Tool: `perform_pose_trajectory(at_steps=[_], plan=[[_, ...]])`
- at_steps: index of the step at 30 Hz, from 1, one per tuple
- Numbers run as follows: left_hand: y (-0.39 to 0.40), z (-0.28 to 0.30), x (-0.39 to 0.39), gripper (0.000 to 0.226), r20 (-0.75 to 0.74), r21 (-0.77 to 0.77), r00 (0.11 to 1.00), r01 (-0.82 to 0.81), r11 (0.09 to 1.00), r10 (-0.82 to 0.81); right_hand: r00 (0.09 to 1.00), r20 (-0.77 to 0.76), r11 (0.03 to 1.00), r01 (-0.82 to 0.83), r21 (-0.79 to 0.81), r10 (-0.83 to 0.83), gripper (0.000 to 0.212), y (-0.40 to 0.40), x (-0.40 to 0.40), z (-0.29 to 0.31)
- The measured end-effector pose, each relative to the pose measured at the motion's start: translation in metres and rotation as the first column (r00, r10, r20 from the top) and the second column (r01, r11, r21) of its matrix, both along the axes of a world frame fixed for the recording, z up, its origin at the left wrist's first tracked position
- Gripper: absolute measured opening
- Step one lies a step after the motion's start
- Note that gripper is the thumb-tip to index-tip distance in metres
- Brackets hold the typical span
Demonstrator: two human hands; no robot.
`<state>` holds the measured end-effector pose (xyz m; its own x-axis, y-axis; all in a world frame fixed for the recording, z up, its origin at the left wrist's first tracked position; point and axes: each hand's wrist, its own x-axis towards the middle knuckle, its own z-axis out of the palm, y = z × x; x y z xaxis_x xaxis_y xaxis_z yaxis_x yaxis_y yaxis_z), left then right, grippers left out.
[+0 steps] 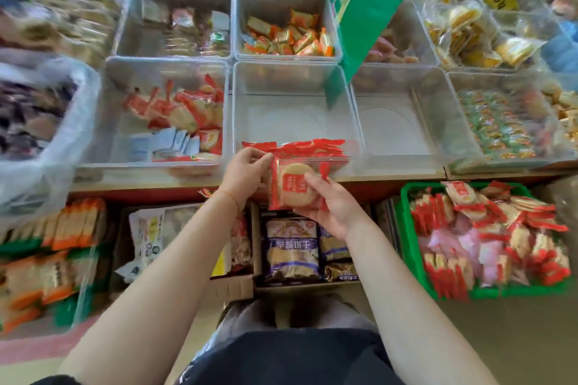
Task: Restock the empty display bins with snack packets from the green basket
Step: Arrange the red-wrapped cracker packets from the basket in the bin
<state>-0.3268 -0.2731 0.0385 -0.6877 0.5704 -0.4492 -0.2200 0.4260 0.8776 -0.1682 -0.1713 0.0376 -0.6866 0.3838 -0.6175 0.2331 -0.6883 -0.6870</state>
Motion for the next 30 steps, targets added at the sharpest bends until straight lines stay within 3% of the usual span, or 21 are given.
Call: perform_pose_trajectory(at_steps=[3, 6, 8, 12, 15, 17, 20, 25, 27, 30], plan=[[-0.019, 0.004, -0.020, 0.012, 0.267, 0.044, 0.953, 0.138, 0.990, -0.144, 0.999, 0.046, 0.997, -0.032, 0.077, 0.029, 0.047, -0.002, -0.018, -0.003], [-0.033, -0.002, -0.037, 0.017, 0.287, 0.004, 0.927, 0.251, 0.968, -0.242, 0.996, 0.058, 0.993, -0.077, 0.086, 0.072, 0.050, 0.004, -0.034, -0.002], [-0.033, -0.004, -0.048, 0.021, 0.231, 0.023, 0.959, 0.161, 0.987, -0.162, 0.998, 0.057, 0.996, -0.016, 0.093, 0.011, 0.045, 0.011, -0.045, -0.002], [-0.010, 0.004, -0.081, 0.024, 0.019, 0.177, 0.989, -0.147, 0.973, 0.146, 0.983, 0.071, 0.971, 0.153, 0.184, -0.168, 0.033, 0.041, -0.068, -0.003], [0.018, -0.004, -0.110, 0.026, -0.306, 0.097, 0.942, -0.112, 0.989, 0.137, 0.983, 0.127, 0.934, 0.085, 0.347, -0.136, 0.029, 0.064, -0.087, -0.008], [0.037, -0.018, -0.126, 0.025, -0.489, 0.005, 0.870, -0.061, 0.998, 0.055, 0.969, 0.233, 0.854, -0.052, 0.518, -0.082, 0.025, 0.075, -0.100, -0.013], [0.060, -0.043, -0.139, 0.020, -0.684, -0.112, 0.724, 0.019, 0.994, -0.091, 0.927, 0.366, 0.625, -0.240, 0.743, -0.080, 0.028, 0.090, -0.119, -0.019], [0.066, -0.074, -0.139, 0.016, -0.761, -0.190, 0.626, 0.032, 0.981, -0.168, 0.834, 0.551, 0.190, -0.543, 0.818, 0.013, 0.037, 0.101, -0.150, -0.041], [0.065, -0.077, -0.137, 0.015, -0.775, -0.183, 0.611, 0.027, 0.983, -0.161, 0.773, 0.627, 0.123, -0.635, 0.763, 0.100, 0.044, 0.097, -0.163, -0.054], [0.066, -0.079, -0.138, 0.014, -0.798, -0.191, 0.578, 0.024, 0.981, -0.170, 0.686, 0.692, 0.123, -0.725, 0.678, 0.225, 0.063, 0.086, -0.184, -0.066]])
